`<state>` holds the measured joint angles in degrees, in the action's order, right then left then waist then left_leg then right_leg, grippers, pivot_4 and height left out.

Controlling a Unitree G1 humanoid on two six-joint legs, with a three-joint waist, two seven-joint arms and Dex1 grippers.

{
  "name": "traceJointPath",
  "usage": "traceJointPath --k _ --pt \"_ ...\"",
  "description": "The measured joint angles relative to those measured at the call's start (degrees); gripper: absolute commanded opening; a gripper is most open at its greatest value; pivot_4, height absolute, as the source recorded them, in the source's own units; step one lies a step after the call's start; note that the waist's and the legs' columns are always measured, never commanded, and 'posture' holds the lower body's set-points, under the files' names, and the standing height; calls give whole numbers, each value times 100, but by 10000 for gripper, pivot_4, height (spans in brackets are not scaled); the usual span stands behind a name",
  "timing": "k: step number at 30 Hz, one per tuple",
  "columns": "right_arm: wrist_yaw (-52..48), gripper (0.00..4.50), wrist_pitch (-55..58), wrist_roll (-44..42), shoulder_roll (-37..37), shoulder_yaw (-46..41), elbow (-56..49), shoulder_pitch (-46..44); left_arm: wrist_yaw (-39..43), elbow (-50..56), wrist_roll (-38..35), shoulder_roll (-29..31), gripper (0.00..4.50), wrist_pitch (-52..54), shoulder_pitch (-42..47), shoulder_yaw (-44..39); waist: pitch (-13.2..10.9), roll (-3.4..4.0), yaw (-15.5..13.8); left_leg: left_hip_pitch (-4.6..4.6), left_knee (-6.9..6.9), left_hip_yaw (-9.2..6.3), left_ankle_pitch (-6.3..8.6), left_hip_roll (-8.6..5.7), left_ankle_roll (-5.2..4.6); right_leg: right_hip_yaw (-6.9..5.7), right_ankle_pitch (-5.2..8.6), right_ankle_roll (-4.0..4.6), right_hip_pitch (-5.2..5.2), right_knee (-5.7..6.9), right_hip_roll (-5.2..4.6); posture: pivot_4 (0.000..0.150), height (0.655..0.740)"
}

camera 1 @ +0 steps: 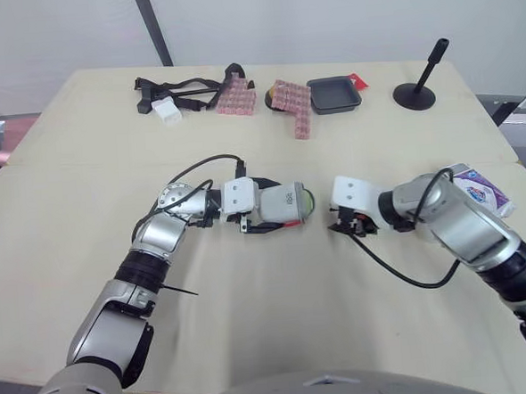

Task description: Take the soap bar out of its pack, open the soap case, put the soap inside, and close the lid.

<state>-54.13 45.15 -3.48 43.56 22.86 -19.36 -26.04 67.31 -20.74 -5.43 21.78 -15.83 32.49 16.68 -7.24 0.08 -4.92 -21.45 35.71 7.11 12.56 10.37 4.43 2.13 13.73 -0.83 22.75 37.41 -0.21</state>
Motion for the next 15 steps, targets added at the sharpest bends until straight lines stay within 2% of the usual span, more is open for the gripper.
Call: traceJointPath --k 2,4,11,15 --pt "14 39004 33 -70 66 -213 -23 175 6 19 -62 72 34936 28 -57 -35 0 0 12 0 -1 0 0 0 0 0 0 0 -1 0 0 1500 7400" --pt "37 44688 117 -203 74 -435 -81 380 23 38 -108 119 34936 38 -115 -55 0 0 12 1 -1 0 0 1 0 -1 0 0 -1 -1 0 1500 7400" --pt "-4 44688 612 -1574 -212 -1956 -930 1057 156 366 -417 468 34936 211 -357 -373 0 1 12 4 -1 -1 0 2 0 -2 0 0 0 -10 -1 1500 7400" --pt "188 44688 942 -2066 -436 -2304 -1130 1175 194 375 -467 547 34936 203 -457 -434 0 1 12 6 -1 0 0 1 0 -2 0 0 -1 -19 -1 1500 7400"
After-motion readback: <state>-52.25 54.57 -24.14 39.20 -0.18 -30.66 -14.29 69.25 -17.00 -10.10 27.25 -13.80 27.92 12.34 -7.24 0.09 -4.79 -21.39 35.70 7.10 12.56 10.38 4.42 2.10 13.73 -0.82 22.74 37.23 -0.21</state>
